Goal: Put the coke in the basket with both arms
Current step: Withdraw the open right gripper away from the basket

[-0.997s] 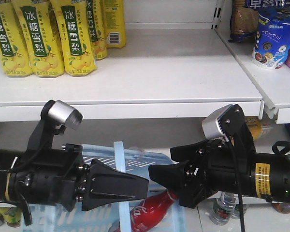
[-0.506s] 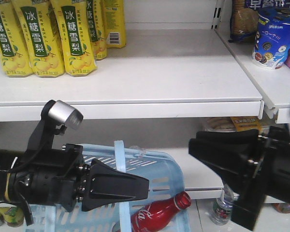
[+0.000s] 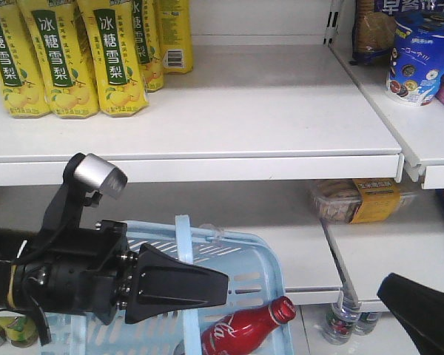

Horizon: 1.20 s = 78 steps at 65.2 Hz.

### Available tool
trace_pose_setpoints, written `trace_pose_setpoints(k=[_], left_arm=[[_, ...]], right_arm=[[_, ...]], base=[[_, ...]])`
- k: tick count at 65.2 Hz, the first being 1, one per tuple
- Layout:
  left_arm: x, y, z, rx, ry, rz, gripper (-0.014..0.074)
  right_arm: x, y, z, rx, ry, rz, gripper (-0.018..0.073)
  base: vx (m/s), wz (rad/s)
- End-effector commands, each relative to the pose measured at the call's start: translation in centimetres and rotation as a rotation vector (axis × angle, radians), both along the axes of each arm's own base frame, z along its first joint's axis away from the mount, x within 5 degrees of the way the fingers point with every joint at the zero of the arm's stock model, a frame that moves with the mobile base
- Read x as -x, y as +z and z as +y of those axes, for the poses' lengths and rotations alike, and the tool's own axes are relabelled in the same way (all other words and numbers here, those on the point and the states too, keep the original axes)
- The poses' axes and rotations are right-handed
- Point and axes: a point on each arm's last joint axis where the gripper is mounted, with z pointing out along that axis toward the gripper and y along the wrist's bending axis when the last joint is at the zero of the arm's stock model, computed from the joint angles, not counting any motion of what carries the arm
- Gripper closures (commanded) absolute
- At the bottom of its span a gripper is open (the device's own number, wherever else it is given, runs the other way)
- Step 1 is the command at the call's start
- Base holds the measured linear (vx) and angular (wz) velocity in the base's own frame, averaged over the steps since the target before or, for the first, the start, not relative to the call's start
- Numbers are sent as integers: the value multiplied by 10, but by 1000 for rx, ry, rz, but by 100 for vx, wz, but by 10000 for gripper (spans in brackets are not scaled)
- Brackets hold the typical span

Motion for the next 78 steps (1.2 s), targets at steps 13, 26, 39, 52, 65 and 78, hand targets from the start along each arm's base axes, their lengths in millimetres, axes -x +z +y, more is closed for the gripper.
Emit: trace_pose_setpoints(k=[13,26,39,52,65,78], left_arm=[[17,35,2,229,-147,-27,603],[17,35,2,229,-147,-27,603],[17,35,2,229,-147,-27,603],[17,35,2,229,-147,-27,603],[16,36,2,239,-138,-23,603],[7,45,3,342,-41,14,603]], right_arm=[[2,-24,-7,44,-55,12,564],[4,-25,-4,44,-23,20,564],[4,-25,-4,44,-23,20,564],[4,-25,-4,46,-23,19,564],[4,-25,-4,46,-23,19,564],[4,-25,-4,47,-23,18,564]], base=[[0,0],[0,0],[0,0],[0,0],[0,0],[0,0]])
